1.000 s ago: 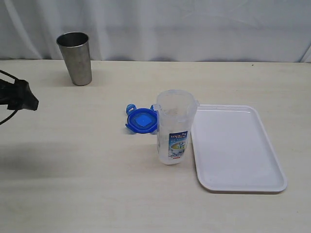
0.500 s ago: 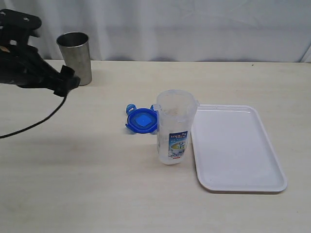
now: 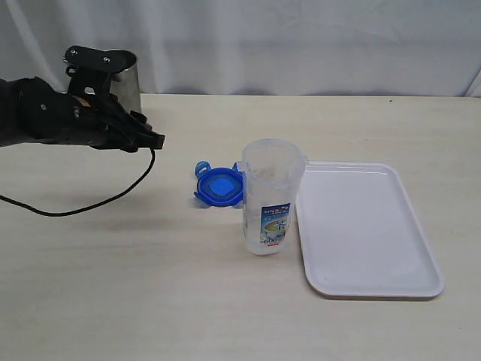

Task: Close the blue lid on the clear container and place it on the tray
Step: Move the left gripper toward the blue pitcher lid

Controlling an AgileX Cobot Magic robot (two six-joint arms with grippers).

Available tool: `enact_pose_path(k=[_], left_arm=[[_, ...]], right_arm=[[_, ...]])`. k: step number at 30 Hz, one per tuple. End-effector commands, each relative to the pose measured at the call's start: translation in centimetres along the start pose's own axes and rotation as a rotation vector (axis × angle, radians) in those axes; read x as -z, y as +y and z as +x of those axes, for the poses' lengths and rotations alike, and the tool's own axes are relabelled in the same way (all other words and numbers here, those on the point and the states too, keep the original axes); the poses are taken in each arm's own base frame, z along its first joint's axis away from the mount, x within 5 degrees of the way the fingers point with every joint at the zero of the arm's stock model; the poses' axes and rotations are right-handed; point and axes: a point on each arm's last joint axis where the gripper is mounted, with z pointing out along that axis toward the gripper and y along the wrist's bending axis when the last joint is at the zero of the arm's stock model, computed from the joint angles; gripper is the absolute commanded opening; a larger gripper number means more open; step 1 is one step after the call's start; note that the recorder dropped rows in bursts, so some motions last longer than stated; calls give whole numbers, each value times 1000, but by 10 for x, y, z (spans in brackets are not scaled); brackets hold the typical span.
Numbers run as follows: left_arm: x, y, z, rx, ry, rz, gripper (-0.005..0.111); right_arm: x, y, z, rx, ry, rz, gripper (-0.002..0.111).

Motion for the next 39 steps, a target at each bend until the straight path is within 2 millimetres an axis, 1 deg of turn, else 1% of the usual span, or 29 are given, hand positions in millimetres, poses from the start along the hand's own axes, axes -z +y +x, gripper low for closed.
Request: enact_pose_path(k=[1, 2, 4, 5, 7, 9, 11, 13, 15, 18, 21, 24, 30, 33, 39], left_arm=[[-1, -1, -4, 33, -23, -3, 40], [-1, -1, -4, 64, -23, -4, 40], [-2, -1, -4, 189, -17, -3, 40], [-3, -3, -5, 196, 2, 12, 40], [-9, -7, -11, 189, 72, 65, 40], [-14, -11, -17, 184, 200, 150, 40], [-20, -17, -27, 169, 315, 236, 40], [-27, -22, -34, 132, 395, 287, 40], [-32, -27, -40, 89, 431, 311, 40], [-44, -33, -43, 22, 425, 297, 40], [-57, -39, -41, 10, 373, 278, 40], [-69, -38, -39, 25, 329, 253, 40], [-95, -38, -22, 8, 358, 252, 40], [-104, -39, -17, 11, 339, 255, 40], [-113, -43, -15, 29, 288, 291, 40]], right_arm=[[0, 0, -1, 4, -14, 3, 4], [0, 0, -1, 4, -14, 3, 4], [0, 0, -1, 4, -14, 3, 4], [0, 0, -1, 4, -14, 3, 4], [0, 0, -1, 4, -14, 3, 4], [0, 0, -1, 4, -14, 3, 4], [0, 0, -1, 4, -14, 3, 4], [0, 0, -1, 4, -14, 3, 4], [0, 0, -1, 4, -14, 3, 4], [0, 0, -1, 4, -14, 3, 4], [0, 0, -1, 4, -14, 3, 4], [0, 0, -1, 4, -14, 3, 4], [0, 0, -1, 4, -14, 3, 4], [0, 0, -1, 4, -14, 3, 4], [0, 0, -1, 4, -14, 3, 4]])
